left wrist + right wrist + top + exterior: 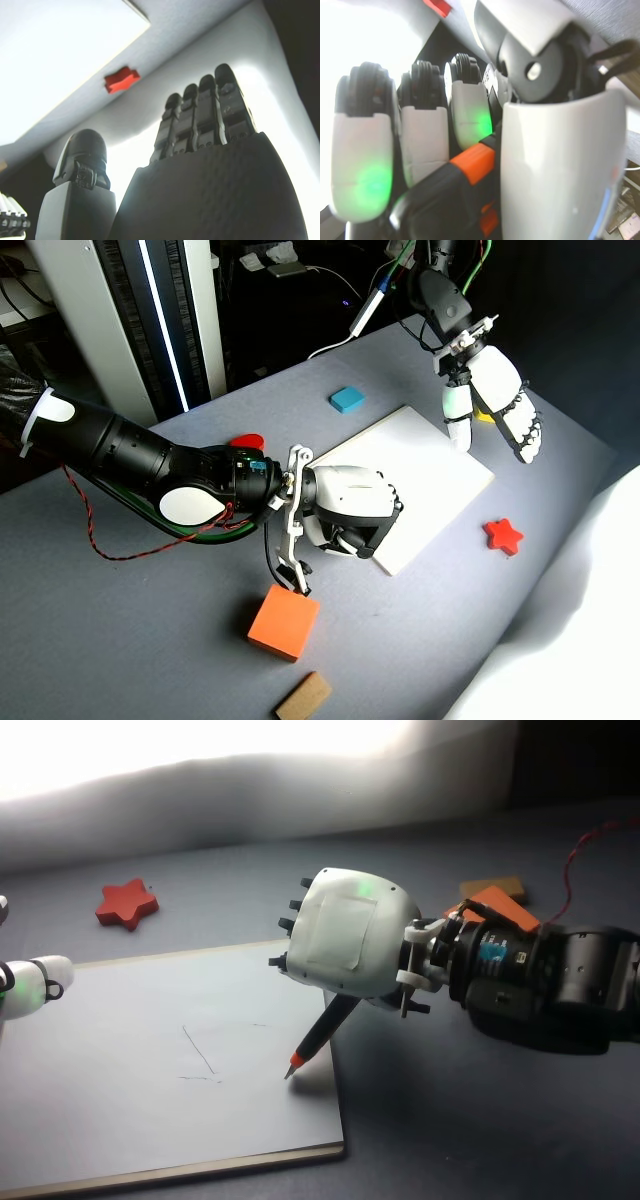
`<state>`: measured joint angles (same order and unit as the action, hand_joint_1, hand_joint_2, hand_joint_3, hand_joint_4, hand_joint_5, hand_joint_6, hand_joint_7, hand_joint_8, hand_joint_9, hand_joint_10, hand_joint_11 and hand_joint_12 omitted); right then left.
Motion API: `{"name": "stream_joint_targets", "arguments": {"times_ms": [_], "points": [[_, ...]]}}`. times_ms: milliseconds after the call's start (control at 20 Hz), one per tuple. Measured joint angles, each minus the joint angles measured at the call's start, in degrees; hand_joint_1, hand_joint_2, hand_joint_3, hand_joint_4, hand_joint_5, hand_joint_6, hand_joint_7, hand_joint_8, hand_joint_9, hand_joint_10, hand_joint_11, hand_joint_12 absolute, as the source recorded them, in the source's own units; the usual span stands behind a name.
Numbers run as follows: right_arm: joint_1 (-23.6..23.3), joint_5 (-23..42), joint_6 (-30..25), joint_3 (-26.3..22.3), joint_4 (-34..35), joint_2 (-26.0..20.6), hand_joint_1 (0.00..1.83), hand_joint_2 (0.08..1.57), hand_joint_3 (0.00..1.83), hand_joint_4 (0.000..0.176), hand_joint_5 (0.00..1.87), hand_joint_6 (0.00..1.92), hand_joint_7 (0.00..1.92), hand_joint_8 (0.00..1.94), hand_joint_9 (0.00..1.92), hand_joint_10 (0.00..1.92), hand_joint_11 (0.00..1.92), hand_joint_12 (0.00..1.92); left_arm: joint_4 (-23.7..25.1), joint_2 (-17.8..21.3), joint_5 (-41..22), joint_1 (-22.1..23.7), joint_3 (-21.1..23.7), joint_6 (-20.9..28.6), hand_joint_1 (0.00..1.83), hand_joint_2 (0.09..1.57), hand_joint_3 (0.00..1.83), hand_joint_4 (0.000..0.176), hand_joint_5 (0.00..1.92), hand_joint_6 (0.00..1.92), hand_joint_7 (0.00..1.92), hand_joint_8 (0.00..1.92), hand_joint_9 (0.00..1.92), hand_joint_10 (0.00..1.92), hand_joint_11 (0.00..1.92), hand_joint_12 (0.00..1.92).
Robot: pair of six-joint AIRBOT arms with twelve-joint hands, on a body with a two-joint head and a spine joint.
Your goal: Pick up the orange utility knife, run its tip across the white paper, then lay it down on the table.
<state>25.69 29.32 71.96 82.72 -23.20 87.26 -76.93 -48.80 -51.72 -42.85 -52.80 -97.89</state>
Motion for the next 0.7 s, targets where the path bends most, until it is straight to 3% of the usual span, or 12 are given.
{"name": "stream_joint_targets", "arguments": {"times_ms": [250,550,700], "points": [[-3.61,-2.4,-5.42,-4.66,0.15,-4.61,1.51,1.01,0.75,0.176,1.62,1.92,1.85,1.94,1.92,1.92,1.92,1.92,0.13,-0.04,0.48,0.72,0.0,-1.7,0.06,1.31,0.0,0.0,0.0,0.0,0.0,0.0,0.0,0.0,0.0,0.19],[-9.86,-21.49,-26.82,-15.32,0.31,-13.09,1.52,1.0,0.77,0.176,1.59,1.92,1.84,1.94,1.92,1.92,1.92,1.92,2.56,-2.56,7.21,4.98,1.2,-6.84,0.04,1.31,0.0,0.0,0.0,0.0,0.0,0.0,0.0,0.0,0.0,0.22],[-12.83,-32.13,-31.19,-17.09,0.68,-15.04,1.53,1.0,0.77,0.176,1.61,1.92,1.84,1.94,1.92,1.92,1.92,1.92,3.65,-3.69,9.35,6.91,3.45,-8.66,0.06,1.31,0.0,0.0,0.0,0.0,0.0,0.0,0.0,0.0,0.0,0.2]]}}
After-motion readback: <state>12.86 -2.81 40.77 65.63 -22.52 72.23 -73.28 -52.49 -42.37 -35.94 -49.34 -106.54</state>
